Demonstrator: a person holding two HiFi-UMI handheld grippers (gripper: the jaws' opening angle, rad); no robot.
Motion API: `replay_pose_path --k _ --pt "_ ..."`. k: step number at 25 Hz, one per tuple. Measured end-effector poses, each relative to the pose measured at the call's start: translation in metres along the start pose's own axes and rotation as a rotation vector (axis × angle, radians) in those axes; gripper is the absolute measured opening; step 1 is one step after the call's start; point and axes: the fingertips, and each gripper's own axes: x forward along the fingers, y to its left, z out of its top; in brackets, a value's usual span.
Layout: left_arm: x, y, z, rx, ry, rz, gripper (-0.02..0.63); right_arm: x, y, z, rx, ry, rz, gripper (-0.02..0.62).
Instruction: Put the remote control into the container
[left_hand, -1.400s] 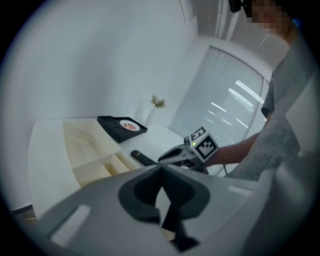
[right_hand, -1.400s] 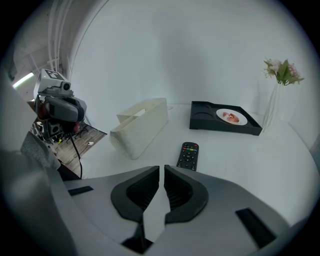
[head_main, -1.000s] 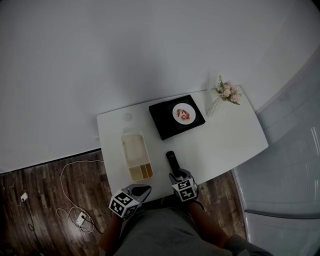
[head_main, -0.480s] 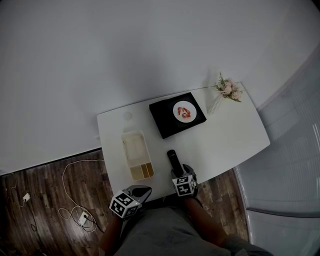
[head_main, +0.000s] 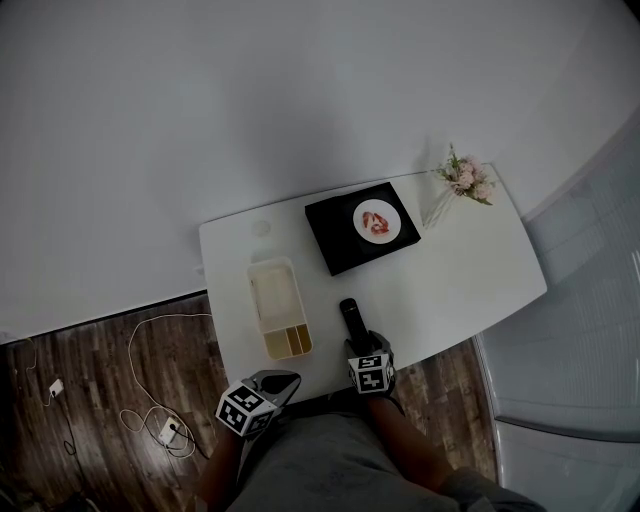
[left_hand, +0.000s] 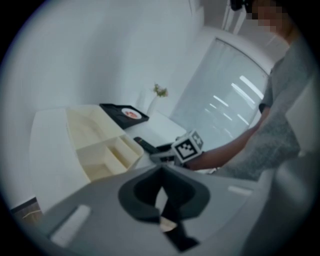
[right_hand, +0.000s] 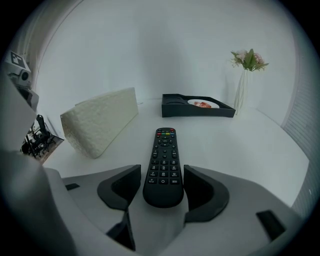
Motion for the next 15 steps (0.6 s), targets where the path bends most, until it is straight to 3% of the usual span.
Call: replay_pose_path --k 6,15 --pt "0.005 0.001 -0.003 0.004 0.016 -0.005 0.000 0.001 0.001 0.002 0.031 -0.057 0.021 0.250" --pt "0.009 -0.005 -0.002 0.016 0.021 -0.025 0.000 -0.002 0.000 0.002 0.040 -0.021 0.020 0.230"
